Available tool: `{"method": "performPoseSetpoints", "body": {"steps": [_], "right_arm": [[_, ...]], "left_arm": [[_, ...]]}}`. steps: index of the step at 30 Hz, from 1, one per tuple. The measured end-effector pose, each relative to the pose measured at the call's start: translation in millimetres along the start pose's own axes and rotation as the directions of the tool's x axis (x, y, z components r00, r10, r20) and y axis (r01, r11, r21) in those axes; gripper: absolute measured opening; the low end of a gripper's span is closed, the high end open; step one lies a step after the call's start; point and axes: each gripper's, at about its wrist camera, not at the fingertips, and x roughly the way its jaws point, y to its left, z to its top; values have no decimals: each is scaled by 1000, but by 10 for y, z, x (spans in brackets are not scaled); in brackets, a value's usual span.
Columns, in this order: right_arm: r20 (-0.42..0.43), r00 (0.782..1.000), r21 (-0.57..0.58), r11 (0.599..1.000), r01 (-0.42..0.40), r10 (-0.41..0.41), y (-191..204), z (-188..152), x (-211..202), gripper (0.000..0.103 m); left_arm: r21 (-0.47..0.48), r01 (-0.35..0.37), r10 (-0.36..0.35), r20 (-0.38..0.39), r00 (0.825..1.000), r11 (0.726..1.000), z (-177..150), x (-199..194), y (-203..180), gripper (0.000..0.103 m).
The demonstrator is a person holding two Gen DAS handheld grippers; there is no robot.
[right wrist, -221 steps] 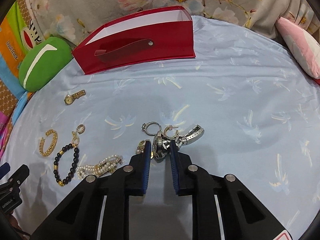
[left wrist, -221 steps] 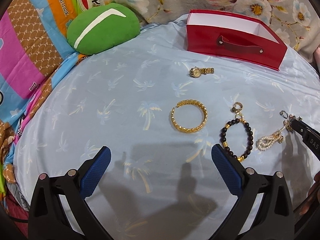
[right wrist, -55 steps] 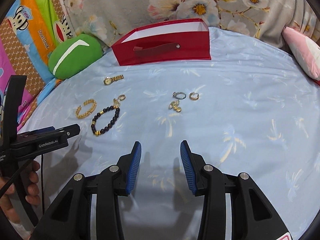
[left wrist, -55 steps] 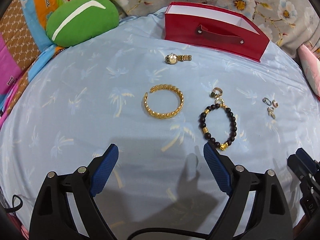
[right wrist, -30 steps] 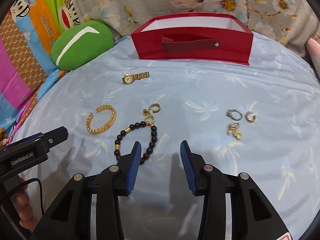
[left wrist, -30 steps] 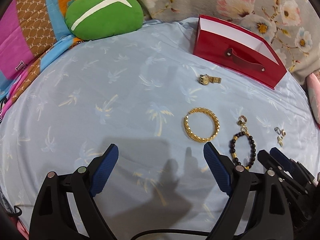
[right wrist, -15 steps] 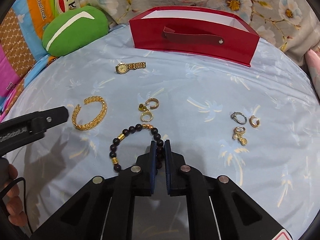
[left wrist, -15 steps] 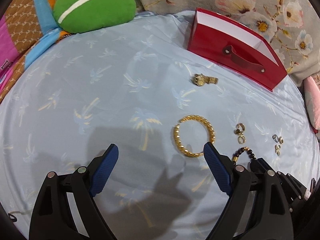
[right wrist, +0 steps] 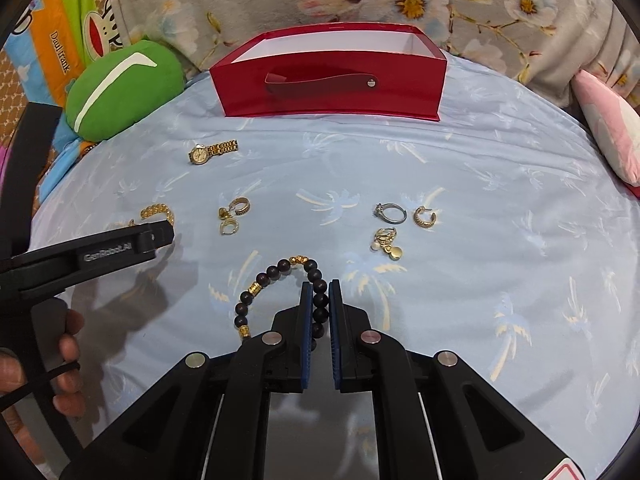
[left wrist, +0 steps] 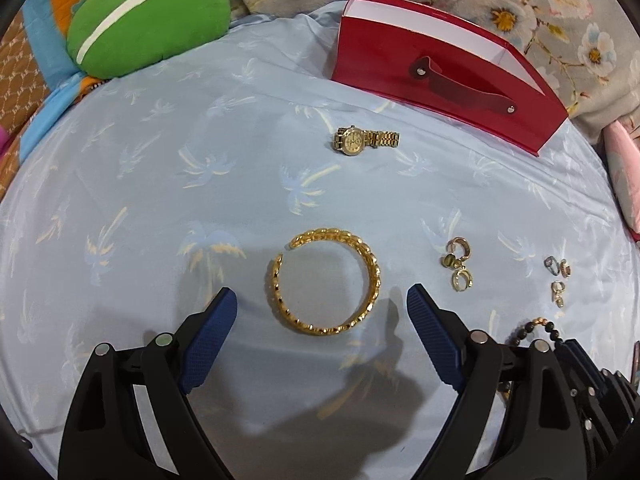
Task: Organize jewelry
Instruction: 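Grasp the black bead bracelet with the right tool, then grasp the gold twisted bangle with the left tool while the right tool holds the bead bracelet, then carry bangle and bead bracelet into the red box and open both tools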
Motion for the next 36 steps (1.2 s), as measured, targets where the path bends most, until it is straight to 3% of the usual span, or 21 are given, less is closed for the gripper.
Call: {"method": "performPoseSetpoints", "body": {"steps": [9, 20, 29, 36], "right_arm": [[0, 1000, 20, 1000, -3, 3, -43, -28, 7, 7], [35, 999, 28, 999, -16, 15, -93, 5, -138, 7], [126, 992, 26, 999, -32, 29, -144, 172, -502, 7], [217, 976, 8, 999, -34, 32, -271, 538, -765, 7]], "left_arm": [[14, -48, 47, 27, 999, 999, -16, -27, -19, 53], [-15, 17, -16, 26, 1000, 1000, -50, -185, 34, 52], [16, 64, -66, 110, 992, 998, 74, -681, -1, 52], [92, 48, -67, 212, 975, 995, 353, -1065, -168, 53]]}}
